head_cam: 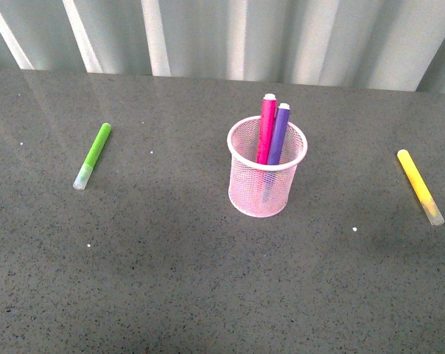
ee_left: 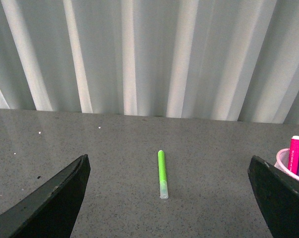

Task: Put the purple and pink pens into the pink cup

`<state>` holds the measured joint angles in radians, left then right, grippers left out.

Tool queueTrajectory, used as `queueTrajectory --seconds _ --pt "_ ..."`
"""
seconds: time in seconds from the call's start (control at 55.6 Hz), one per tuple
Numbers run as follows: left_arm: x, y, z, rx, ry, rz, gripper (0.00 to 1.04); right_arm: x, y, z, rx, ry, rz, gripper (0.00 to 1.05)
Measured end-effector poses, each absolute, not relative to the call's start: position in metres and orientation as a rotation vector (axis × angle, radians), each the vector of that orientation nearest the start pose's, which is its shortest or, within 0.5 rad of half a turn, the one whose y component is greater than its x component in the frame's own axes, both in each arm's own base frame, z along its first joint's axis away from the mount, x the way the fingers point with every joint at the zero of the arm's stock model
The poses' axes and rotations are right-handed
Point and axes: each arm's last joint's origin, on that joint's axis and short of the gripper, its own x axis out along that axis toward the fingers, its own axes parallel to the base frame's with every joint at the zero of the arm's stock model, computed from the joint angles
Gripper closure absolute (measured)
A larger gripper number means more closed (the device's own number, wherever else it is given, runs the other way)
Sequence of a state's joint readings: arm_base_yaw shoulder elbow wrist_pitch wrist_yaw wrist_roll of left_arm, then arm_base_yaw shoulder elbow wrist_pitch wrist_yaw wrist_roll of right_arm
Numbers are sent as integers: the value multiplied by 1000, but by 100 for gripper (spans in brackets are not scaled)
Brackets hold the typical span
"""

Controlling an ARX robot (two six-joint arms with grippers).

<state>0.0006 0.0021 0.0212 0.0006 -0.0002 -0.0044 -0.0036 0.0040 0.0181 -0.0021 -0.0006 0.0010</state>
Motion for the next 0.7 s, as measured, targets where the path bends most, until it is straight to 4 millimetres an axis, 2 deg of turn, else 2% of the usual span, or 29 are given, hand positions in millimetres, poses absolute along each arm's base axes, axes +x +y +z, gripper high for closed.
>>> queueTrajectory --seconds 0.108,0.198,0.701 --pt "96 0 171 -4 -20 1 7 97 0 169 1 -12 -3 28" --pt "96 0 171 -4 -20 1 7 97 0 169 1 -12 -3 6" --pt "96 0 171 -4 -20 1 7 97 0 169 2 -12 -3 7"
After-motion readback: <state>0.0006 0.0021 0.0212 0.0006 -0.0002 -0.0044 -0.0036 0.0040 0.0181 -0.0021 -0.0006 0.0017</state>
